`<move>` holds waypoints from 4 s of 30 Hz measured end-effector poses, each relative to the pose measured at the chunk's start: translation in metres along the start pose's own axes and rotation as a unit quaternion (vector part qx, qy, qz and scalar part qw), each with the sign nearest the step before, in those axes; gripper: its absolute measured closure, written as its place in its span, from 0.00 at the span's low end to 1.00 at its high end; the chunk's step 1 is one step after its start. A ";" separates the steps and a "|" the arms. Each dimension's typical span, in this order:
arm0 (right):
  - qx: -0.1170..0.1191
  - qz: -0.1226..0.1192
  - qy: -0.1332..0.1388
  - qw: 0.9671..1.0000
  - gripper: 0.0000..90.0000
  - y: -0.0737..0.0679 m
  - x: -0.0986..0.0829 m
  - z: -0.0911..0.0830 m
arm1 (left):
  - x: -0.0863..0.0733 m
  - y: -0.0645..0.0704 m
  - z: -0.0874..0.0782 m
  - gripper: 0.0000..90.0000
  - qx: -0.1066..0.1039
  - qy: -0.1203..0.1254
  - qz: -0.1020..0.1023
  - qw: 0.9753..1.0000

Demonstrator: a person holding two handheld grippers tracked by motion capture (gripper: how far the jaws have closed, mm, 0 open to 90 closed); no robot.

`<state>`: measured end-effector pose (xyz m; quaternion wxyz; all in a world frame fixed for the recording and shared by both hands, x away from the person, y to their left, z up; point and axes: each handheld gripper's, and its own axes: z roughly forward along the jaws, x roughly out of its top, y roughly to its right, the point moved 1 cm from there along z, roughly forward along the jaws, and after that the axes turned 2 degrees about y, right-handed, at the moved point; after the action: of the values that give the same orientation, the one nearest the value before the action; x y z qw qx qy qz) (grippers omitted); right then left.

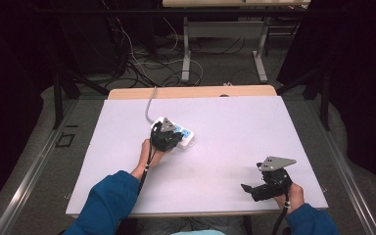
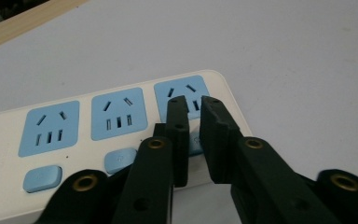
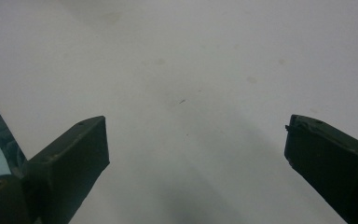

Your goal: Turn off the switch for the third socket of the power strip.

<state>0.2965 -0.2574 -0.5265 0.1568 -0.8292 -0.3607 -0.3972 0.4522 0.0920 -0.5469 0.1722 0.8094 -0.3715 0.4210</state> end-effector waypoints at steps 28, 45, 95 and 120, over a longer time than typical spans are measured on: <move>-0.001 0.003 0.000 1.000 0.06 0.000 0.000 -0.001 | 0.013 0.000 -0.021 0.00 0.027 -0.002 -0.011 1.000; -0.004 0.003 0.003 1.000 0.06 0.000 0.000 -0.001 | 0.006 -0.004 -0.049 0.00 0.036 -0.009 -0.019 0.999; -0.008 0.005 0.001 1.000 0.06 0.000 0.001 -0.001 | -0.051 0.001 -0.141 0.00 0.064 -0.028 -0.041 0.997; -0.007 0.005 -0.003 1.000 0.06 0.000 0.001 -0.001 | -0.080 0.008 -0.173 0.00 0.076 -0.029 -0.046 0.996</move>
<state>0.2963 -0.2575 -0.5256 0.1519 -0.8332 -0.3544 -0.3964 0.3207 0.2255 -0.5104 0.1184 0.8481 -0.3058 0.4161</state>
